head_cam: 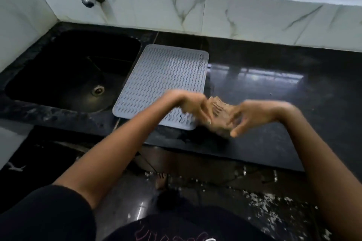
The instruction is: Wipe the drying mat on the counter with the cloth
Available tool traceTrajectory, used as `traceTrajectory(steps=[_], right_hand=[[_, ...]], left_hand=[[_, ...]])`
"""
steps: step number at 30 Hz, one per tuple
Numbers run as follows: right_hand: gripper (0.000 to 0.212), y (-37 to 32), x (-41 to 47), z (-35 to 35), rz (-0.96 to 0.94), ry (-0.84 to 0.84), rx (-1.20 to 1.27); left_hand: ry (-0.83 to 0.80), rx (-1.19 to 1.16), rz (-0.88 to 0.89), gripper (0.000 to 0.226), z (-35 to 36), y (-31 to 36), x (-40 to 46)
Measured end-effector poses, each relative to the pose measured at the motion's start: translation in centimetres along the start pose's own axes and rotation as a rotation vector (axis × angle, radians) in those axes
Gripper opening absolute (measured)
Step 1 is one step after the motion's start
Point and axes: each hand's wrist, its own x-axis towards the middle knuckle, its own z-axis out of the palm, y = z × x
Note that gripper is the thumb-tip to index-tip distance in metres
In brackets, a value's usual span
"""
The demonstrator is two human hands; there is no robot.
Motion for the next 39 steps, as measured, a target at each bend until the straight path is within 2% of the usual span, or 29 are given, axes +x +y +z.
traceTrajectory(steps=[1, 2, 4, 6, 8, 10, 13, 17, 20, 22, 24, 28, 32, 34, 36, 39], right_hand=[[0.033, 0.8, 0.1, 2.1, 0.009, -0.037, 0.005], [0.03, 1.4, 0.6, 3.9, 0.01, 0.005, 0.021], [0.028, 2.5, 1.9, 7.0, 0.028, 0.207, -0.006], [0.045, 3.0, 3.7, 9.5, 0.089, 0.368, -0.063], [0.058, 2.8, 5.4, 11.3, 0.134, 0.498, -0.086], [0.061, 2.6, 6.9, 12.0, 0.143, 0.611, -0.056], [0.067, 2.8, 8.1, 12.7, 0.163, 0.612, -0.119], [0.078, 2.8, 6.7, 15.0, 0.099, 0.623, -0.22], [0.086, 2.7, 4.6, 17.7, 0.032, 0.649, -0.237], [0.088, 2.9, 3.3, 19.5, 0.01, 0.656, -0.29], [0.085, 3.0, 2.5, 20.7, 0.005, 0.689, -0.32], [0.08, 2.9, 2.2, 21.4, 0.023, 0.741, -0.319], [0.076, 2.6, 1.9, 21.2, 0.034, 0.74, -0.346], [0.068, 2.2, 1.6, 20.1, 0.042, 0.746, -0.29], [0.051, 1.5, 1.4, 17.5, 0.044, 0.772, -0.159], [0.027, 0.3, 2.0, 11.2, 0.019, 0.697, -0.031]], left_hand=[[-0.037, 0.046, -0.032, 0.022, 2.6, 0.0, 0.8], [-0.006, 0.059, -0.054, 0.025, 4.7, 0.1, 1.4], [0.205, 0.098, -0.065, 0.036, 7.6, 0.3, 2.8], [0.381, 0.271, -0.088, 0.063, 8.8, 0.2, 3.8], [0.414, 0.375, -0.091, 0.087, 9.2, -0.3, 4.7], [0.38, 0.432, -0.103, 0.101, 9.3, -1.1, 5.5], [0.33, 0.47, -0.132, 0.108, 9.6, -2.7, 5.9], [0.408, 0.466, -0.064, 0.11, 11.8, -3.5, 5.2], [0.482, 0.436, 0.015, 0.122, 15.7, -3.7, 4.1], [0.571, 0.463, 0.053, 0.117, 18.3, -3.6, 3.5], [0.672, 0.496, 0.068, 0.102, 19.6, -3.4, 3.5], [0.774, 0.486, 0.077, 0.081, 19.9, -3.0, 3.5], [0.726, 0.476, 0.101, 0.079, 19.8, -3.3, 3.2], [0.71, 0.411, 0.171, 0.07, 17.9, -3.4, 2.7], [0.733, 0.365, 0.232, 0.05, 14.4, -3.0, 1.9], [0.788, 0.439, 0.11, 0.04, 7.0, -2.1, 0.7]])
